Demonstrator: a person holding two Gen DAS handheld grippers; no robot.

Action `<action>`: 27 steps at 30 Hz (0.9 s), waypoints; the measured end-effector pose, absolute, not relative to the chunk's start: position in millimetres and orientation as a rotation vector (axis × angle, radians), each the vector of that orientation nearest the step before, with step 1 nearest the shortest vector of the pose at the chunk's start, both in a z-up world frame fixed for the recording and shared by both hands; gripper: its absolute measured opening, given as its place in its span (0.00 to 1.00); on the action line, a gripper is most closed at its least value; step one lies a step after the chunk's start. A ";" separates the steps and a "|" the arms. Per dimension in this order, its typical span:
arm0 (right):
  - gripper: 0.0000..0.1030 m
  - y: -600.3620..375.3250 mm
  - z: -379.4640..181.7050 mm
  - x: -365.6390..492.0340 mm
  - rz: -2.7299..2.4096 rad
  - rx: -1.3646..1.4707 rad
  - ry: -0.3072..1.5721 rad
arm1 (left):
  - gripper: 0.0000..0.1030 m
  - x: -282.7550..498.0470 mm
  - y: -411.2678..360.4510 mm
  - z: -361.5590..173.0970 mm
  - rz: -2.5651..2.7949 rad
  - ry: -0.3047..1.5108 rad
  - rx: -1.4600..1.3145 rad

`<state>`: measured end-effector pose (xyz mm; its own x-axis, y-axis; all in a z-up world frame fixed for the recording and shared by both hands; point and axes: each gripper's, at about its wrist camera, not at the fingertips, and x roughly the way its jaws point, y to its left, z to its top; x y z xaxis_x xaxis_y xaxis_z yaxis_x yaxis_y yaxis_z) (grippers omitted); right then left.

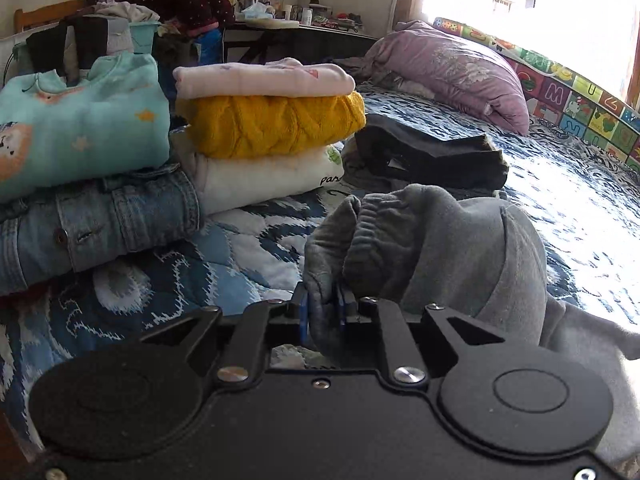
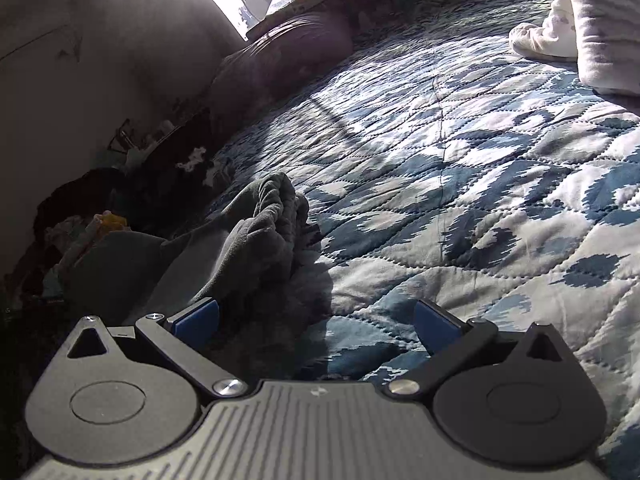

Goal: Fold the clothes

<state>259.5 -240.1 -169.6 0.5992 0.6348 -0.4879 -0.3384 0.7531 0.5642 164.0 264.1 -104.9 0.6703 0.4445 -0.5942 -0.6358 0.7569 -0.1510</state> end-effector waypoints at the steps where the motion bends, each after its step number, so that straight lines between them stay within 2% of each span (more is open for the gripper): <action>1: 1.00 -239.8 -169.5 259.6 0.586 0.442 0.731 | 0.20 161.0 265.7 -105.3 0.655 0.567 -0.369; 6: 1.00 -239.3 -169.0 259.8 0.588 0.438 0.731 | 0.27 140.5 252.3 -92.8 0.675 0.551 -0.345; 9: 1.00 -239.9 -168.1 259.7 0.593 0.444 0.732 | 0.50 126.6 242.1 -83.7 0.639 0.507 -0.384; 10: 1.00 -240.7 -167.9 259.7 0.594 0.451 0.731 | 0.52 123.6 237.1 -80.8 0.622 0.492 -0.406; 14: 1.00 -244.2 -168.7 261.6 0.594 0.498 0.731 | 0.58 116.3 210.8 -75.8 0.523 0.459 -0.504; 19: 0.99 -246.1 -168.9 264.6 0.600 0.559 0.731 | 0.63 136.9 181.5 -89.7 0.398 0.504 -0.597; 21: 0.87 -244.9 -170.1 267.2 0.608 0.584 0.731 | 0.63 146.5 169.9 -100.2 0.360 0.528 -0.607; 23: 0.81 -242.6 -173.5 272.1 0.621 0.631 0.745 | 0.63 151.2 163.6 -109.9 0.350 0.539 -0.631; 26: 0.81 -233.7 -178.0 280.4 0.643 0.697 0.764 | 0.63 153.7 159.6 -125.0 0.334 0.552 -0.674; 27: 0.85 -229.0 -178.4 283.4 0.654 0.710 0.769 | 0.64 153.5 159.6 -129.6 0.335 0.555 -0.682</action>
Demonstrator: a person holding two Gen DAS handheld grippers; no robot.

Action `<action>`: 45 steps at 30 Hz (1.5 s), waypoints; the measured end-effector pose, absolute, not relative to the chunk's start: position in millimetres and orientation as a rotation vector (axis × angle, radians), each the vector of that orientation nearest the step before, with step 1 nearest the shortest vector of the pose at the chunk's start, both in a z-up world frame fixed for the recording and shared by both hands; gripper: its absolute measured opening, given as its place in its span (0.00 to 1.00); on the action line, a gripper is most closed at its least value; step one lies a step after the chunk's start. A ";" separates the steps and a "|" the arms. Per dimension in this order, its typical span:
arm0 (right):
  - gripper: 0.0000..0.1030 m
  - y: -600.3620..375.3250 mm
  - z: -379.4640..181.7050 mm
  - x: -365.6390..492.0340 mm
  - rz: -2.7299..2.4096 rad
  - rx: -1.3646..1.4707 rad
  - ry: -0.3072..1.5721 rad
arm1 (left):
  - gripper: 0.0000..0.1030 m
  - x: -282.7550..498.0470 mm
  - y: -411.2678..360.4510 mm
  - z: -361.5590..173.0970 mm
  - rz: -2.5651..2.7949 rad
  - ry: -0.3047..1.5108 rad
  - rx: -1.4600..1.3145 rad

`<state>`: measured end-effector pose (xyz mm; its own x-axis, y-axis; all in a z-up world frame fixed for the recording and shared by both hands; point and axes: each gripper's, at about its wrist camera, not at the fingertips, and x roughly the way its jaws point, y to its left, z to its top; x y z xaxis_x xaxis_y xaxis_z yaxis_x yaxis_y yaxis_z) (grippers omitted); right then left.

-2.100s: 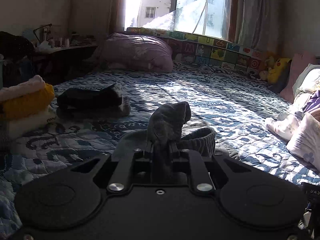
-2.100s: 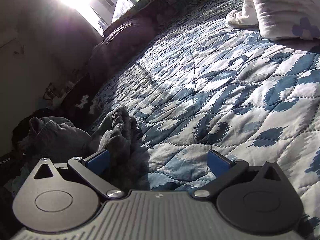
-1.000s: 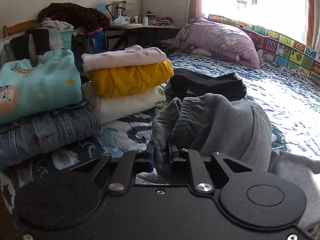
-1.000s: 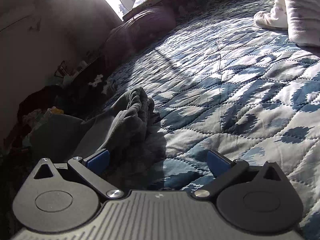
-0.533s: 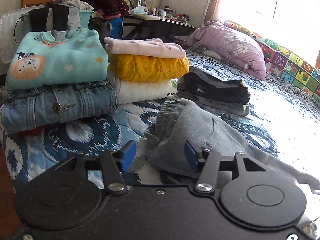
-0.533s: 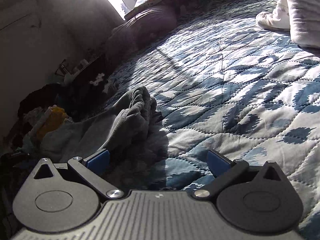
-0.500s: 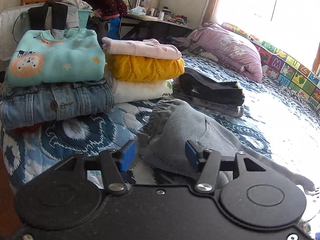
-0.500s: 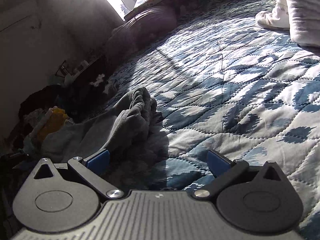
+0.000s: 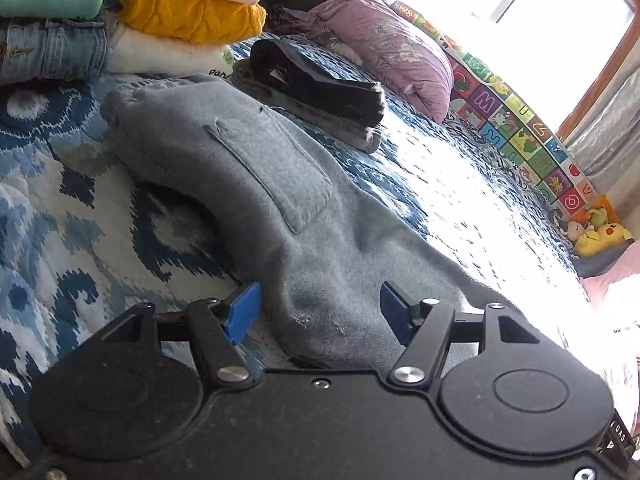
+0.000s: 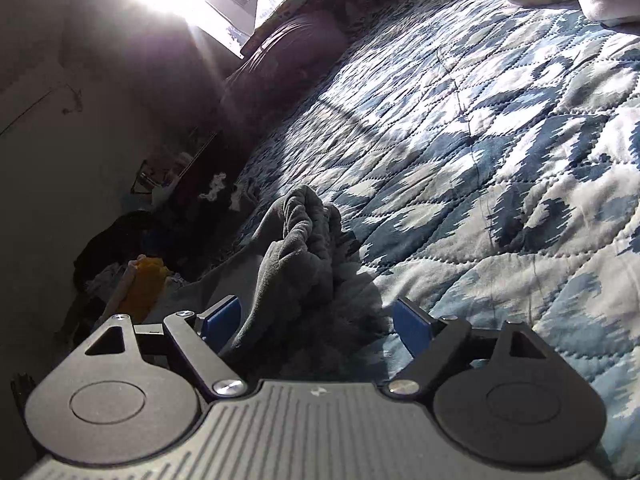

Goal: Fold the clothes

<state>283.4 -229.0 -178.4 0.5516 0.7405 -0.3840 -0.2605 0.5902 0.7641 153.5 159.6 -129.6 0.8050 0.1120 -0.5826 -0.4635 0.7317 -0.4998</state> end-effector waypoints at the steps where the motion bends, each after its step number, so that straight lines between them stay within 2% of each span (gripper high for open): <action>1: 0.90 -223.3 -178.6 286.6 0.666 0.718 0.774 | 0.64 153.4 160.9 -134.8 0.337 0.559 -0.694; 2: 0.98 -216.8 -178.2 289.1 0.672 0.713 0.773 | 0.64 153.2 162.6 -140.0 0.338 0.564 -0.707; 3: 1.00 -209.1 -177.4 291.7 0.676 0.700 0.769 | 0.64 153.1 165.0 -144.0 0.338 0.562 -0.718; 10: 0.99 -178.3 -177.9 311.4 0.705 0.717 0.747 | 0.67 153.6 178.8 -154.9 0.322 0.505 -0.793; 13: 0.81 -171.5 -179.9 318.2 0.685 0.753 0.729 | 0.66 155.8 180.5 -156.0 0.306 0.493 -0.791; 14: 0.64 -169.8 -180.7 319.8 0.676 0.758 0.726 | 0.64 155.9 180.5 -156.3 0.299 0.494 -0.788; 15: 0.41 -169.8 -182.9 321.4 0.673 0.778 0.727 | 0.51 155.9 180.5 -156.6 0.292 0.497 -0.785; 16: 0.39 -170.9 -186.0 322.9 0.673 0.809 0.726 | 0.32 156.2 180.7 -157.7 0.275 0.508 -0.792; 18: 0.37 -175.6 -185.1 319.8 0.670 0.839 0.700 | 0.22 154.8 180.9 -159.2 0.241 0.508 -0.830; 23: 0.34 -202.0 -160.5 298.8 0.658 0.869 0.626 | 0.19 147.6 166.5 -150.8 0.157 0.500 -0.839; 27: 0.34 -247.4 -140.4 267.4 0.566 0.826 0.567 | 0.19 142.0 140.7 -146.1 0.010 0.526 -0.869; 29: 0.34 -274.8 -136.7 253.4 0.491 0.801 0.544 | 0.20 146.7 123.9 -151.8 -0.069 0.617 -0.874; 31: 0.34 -297.7 -142.4 244.4 0.408 0.778 0.541 | 0.36 149.2 110.9 -154.1 -0.105 0.707 -0.835; 33: 0.37 -315.2 -155.8 240.6 0.314 0.696 0.602 | 0.42 146.9 102.9 -149.1 -0.130 0.753 -0.779; 35: 0.39 -325.1 -165.5 242.1 0.284 0.703 0.653 | 0.44 140.8 105.0 -135.7 -0.117 0.749 -0.715; 37: 0.49 -331.4 -169.9 242.5 0.268 0.729 0.654 | 0.44 132.1 113.1 -119.2 -0.076 0.731 -0.648; 39: 0.79 -330.2 -165.0 242.5 0.242 0.683 0.625 | 0.47 121.1 126.6 -103.6 -0.031 0.673 -0.621; 42: 0.85 -328.6 -163.8 248.9 0.261 0.654 0.608 | 0.64 107.8 158.3 -88.2 0.090 0.559 -0.599; 45: 0.85 -316.0 -165.1 267.8 0.285 0.554 0.637 | 0.66 122.5 197.4 -91.0 0.174 0.549 -0.598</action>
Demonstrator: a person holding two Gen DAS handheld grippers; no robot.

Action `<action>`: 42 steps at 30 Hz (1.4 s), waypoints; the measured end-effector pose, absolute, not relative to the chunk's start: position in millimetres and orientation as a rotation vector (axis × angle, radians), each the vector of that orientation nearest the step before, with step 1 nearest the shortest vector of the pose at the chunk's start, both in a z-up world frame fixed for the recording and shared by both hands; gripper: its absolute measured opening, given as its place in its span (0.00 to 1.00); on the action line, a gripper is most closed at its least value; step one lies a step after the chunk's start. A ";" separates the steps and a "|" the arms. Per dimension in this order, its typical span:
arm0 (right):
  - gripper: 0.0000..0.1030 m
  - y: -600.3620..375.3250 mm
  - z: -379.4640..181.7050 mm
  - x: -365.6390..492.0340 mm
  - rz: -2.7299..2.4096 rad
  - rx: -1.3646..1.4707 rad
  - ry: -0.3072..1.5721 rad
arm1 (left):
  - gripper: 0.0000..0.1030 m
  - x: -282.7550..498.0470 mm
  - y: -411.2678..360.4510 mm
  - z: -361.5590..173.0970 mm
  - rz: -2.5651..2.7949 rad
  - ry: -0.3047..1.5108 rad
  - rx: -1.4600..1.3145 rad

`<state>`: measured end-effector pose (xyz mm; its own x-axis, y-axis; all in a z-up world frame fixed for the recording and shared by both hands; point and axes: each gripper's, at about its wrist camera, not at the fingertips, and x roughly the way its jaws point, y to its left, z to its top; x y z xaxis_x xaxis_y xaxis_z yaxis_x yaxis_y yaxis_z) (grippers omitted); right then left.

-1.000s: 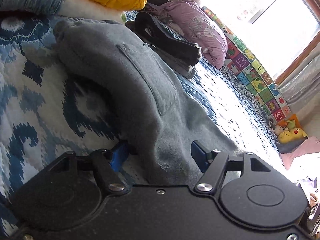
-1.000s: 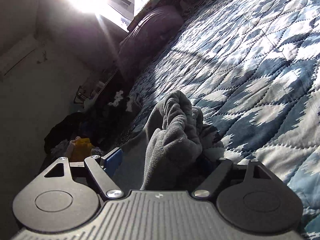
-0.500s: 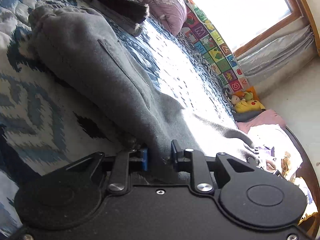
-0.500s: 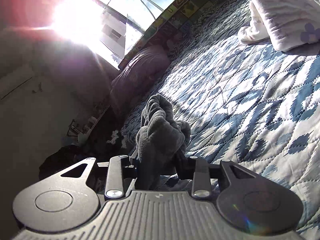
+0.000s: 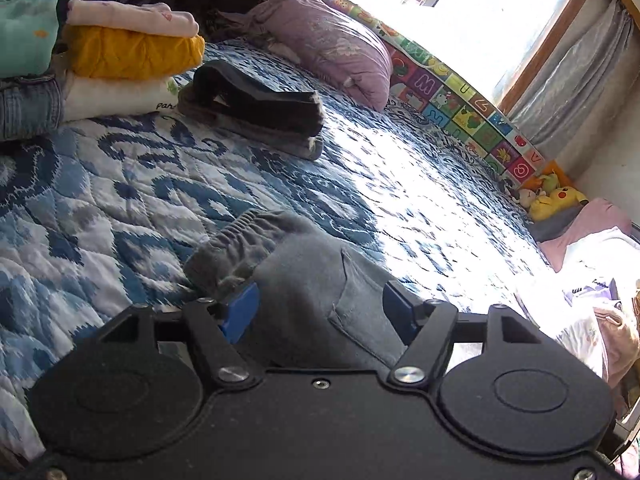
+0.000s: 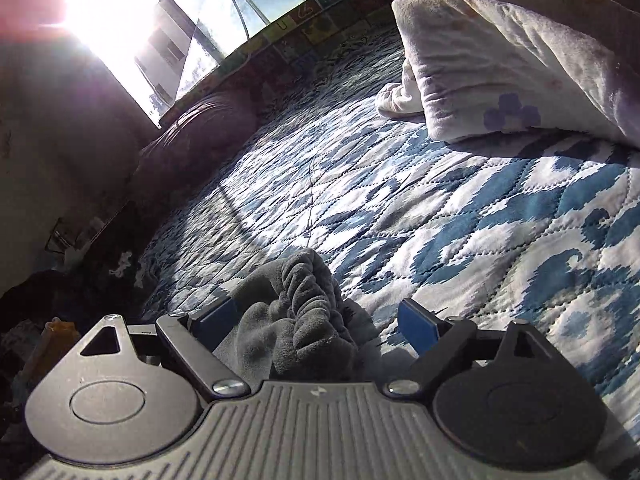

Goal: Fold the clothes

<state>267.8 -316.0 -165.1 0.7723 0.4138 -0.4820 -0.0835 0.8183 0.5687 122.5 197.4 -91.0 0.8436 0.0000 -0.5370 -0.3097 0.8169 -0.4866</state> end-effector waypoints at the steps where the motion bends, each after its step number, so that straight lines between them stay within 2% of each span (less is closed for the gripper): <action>1: 0.85 -311.4 -165.9 274.2 0.293 0.521 0.650 | 0.69 129.9 207.9 -95.7 0.172 0.564 -0.609; 4: 0.86 -298.2 -173.3 287.6 0.334 0.475 0.698 | 0.71 172.1 237.1 -121.1 0.119 0.674 -0.691; 5: 0.79 -295.2 -172.9 287.1 0.359 0.471 0.690 | 0.71 178.8 242.9 -129.5 0.083 0.688 -0.723; 6: 0.50 -293.0 -173.5 287.8 0.386 0.473 0.694 | 0.71 180.7 246.4 -134.4 0.051 0.671 -0.738; 8: 0.41 -294.3 -176.3 290.6 0.405 0.498 0.710 | 0.50 180.8 244.9 -135.8 -0.011 0.643 -0.713; 9: 0.35 -296.7 -177.0 291.8 0.412 0.520 0.712 | 0.36 181.1 243.3 -135.8 -0.027 0.636 -0.707; 12: 0.31 -303.6 -169.0 293.2 0.431 0.569 0.664 | 0.19 179.3 240.6 -129.3 -0.016 0.582 -0.690; 15: 0.26 -307.7 -152.8 292.4 0.435 0.570 0.575 | 0.13 180.6 238.2 -110.5 -0.047 0.468 -0.684; 19: 0.24 -320.4 -135.6 296.8 0.393 0.575 0.461 | 0.15 203.1 227.9 -96.3 -0.076 0.413 -0.647; 20: 0.30 -322.5 -138.1 303.6 0.374 0.572 0.488 | 0.17 211.5 226.2 -96.6 -0.081 0.418 -0.647; 21: 0.35 -324.6 -140.6 310.3 0.355 0.569 0.515 | 0.27 221.4 223.7 -101.5 -0.064 0.448 -0.627; 22: 0.36 -325.6 -145.4 316.9 0.339 0.561 0.558 | 0.33 232.1 222.4 -110.5 -0.017 0.503 -0.607; 24: 0.38 -329.7 -158.7 322.8 0.323 0.579 0.640 | 0.35 237.9 225.7 -119.4 0.018 0.555 -0.627; 25: 0.40 -331.3 -160.0 322.4 0.324 0.592 0.639 | 0.41 238.6 228.0 -118.6 0.010 0.554 -0.632; 26: 0.46 -332.4 -158.9 322.3 0.326 0.590 0.628 | 0.44 238.9 230.4 -116.3 -0.005 0.547 -0.634; 27: 0.57 -333.0 -157.3 323.2 0.328 0.581 0.620 | 0.51 240.2 232.2 -113.3 -0.011 0.542 -0.629; 29: 0.65 -333.9 -157.9 327.9 0.341 0.576 0.615 | 0.56 245.6 237.3 -109.0 -0.013 0.532 -0.629; 35: 0.61 -333.4 -159.9 342.9 0.383 0.530 0.615 | 0.57 286.7 251.0 -101.9 -0.052 0.661 -0.562; 38: 0.54 -332.4 -160.0 349.5 0.421 0.519 0.614 | 0.57 319.7 250.4 -107.4 -0.177 0.820 -0.483; 39: 0.47 -331.0 -160.2 350.6 0.432 0.511 0.617 | 0.57 328.0 248.2 -110.0 -0.207 0.863 -0.457; 40: 0.43 -329.6 -160.3 351.0 0.436 0.501 0.618 | 0.55 335.1 245.5 -112.4 -0.232 0.900 -0.431; 42: 0.32 -327.2 -160.6 350.8 0.432 0.482 0.615 | 0.37 339.2 236.9 -111.9 -0.259 0.912 -0.361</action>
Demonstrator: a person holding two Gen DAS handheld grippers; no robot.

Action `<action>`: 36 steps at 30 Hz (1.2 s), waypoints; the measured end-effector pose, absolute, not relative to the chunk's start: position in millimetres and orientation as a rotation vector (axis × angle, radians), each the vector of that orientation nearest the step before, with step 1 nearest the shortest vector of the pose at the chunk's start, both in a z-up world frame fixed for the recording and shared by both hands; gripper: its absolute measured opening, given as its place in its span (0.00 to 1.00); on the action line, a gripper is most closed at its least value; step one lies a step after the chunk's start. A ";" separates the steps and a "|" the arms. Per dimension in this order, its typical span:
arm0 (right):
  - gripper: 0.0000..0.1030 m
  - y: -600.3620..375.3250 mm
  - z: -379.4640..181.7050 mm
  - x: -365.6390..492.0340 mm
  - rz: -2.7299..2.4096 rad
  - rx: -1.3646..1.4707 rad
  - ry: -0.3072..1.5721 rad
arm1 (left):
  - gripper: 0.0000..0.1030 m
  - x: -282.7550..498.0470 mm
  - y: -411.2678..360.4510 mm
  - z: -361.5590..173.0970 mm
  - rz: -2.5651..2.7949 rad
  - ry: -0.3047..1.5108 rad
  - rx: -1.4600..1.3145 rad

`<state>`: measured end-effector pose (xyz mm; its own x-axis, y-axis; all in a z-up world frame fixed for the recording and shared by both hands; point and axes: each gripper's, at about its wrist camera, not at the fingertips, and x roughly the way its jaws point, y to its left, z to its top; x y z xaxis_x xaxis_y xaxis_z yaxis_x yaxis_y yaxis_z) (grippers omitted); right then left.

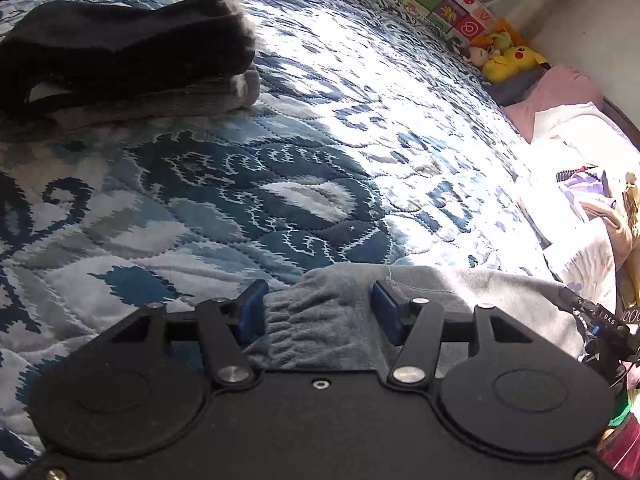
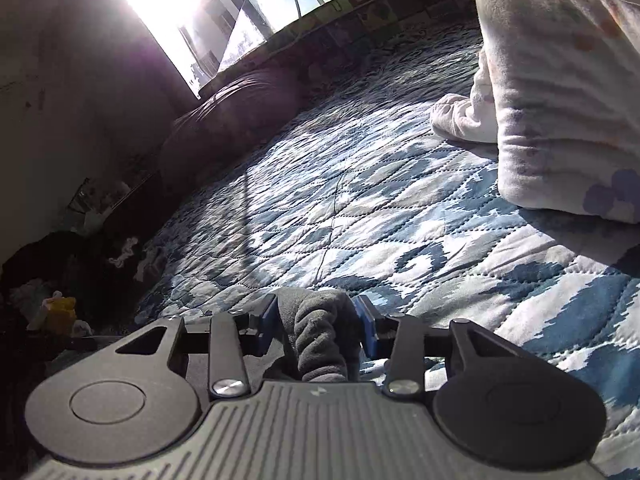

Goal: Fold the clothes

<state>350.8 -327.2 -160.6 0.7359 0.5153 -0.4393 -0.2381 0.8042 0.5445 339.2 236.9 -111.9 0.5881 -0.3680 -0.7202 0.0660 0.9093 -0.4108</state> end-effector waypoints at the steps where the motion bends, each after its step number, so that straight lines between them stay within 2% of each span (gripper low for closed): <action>1: 0.30 -327.4 -160.5 349.5 0.429 0.483 0.609 | 0.33 336.7 231.5 -108.4 -0.260 0.900 -0.315; 3: 0.27 -328.5 -159.1 346.2 0.431 0.493 0.589 | 0.30 326.6 222.3 -97.7 -0.265 0.854 -0.242; 10: 0.26 -328.4 -127.9 292.0 0.450 0.468 0.417 | 0.29 242.5 199.8 -40.3 -0.306 0.568 -0.072; 15: 0.26 -328.4 -104.9 237.7 0.469 0.339 0.328 | 0.30 172.8 188.6 -28.0 -0.329 0.473 0.027; 22: 0.27 -320.3 -97.9 161.0 0.517 0.074 0.330 | 0.30 80.9 175.9 -58.1 -0.381 0.513 0.157; 29: 0.27 -307.7 -93.2 104.4 0.610 -0.171 0.382 | 0.30 36.4 167.2 -93.1 -0.414 0.599 0.284; 34: 0.33 -297.3 -86.9 68.4 0.728 -0.290 0.509 | 0.32 22.0 172.4 -99.0 -0.506 0.672 0.263; 36: 0.39 -302.3 -81.3 60.2 0.754 -0.266 0.527 | 0.33 14.2 176.1 -95.0 -0.541 0.697 0.241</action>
<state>60.2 -302.3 -81.3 0.6086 0.5790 -0.5426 -0.7087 0.7041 -0.0436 14.2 176.1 -95.0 0.6372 -0.3905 -0.6645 0.5470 0.8365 0.0330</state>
